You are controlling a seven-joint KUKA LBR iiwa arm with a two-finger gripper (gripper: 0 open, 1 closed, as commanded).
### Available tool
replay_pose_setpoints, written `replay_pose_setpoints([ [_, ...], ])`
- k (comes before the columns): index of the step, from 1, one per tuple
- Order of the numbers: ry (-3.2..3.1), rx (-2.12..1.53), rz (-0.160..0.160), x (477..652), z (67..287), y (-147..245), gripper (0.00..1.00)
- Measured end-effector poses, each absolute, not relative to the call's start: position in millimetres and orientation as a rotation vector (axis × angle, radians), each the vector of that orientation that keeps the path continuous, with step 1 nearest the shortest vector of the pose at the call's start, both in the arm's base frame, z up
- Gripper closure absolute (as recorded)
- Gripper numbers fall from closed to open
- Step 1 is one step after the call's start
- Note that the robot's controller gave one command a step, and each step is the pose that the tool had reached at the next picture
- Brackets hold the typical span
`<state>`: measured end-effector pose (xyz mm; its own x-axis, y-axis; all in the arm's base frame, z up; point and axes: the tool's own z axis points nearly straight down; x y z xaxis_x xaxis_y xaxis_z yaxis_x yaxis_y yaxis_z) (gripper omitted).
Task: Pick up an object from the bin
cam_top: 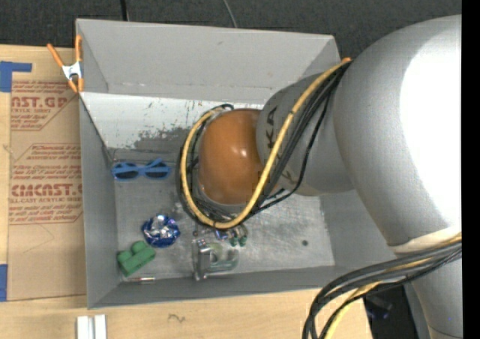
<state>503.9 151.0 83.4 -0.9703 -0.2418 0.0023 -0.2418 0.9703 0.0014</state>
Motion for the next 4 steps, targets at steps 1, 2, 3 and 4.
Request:
replay_pose_setpoints([
  [1,-3.123,0.383,-0.008,507.8,70,241,0.00],
  [2,-3.077,0.657,-0.002,547.8,70,244,0.00],
  [3,-3.073,0.656,-0.001,547.5,72,244,1.00],
  [4,-3.076,0.656,-0.003,547.5,70,245,0.00],
])
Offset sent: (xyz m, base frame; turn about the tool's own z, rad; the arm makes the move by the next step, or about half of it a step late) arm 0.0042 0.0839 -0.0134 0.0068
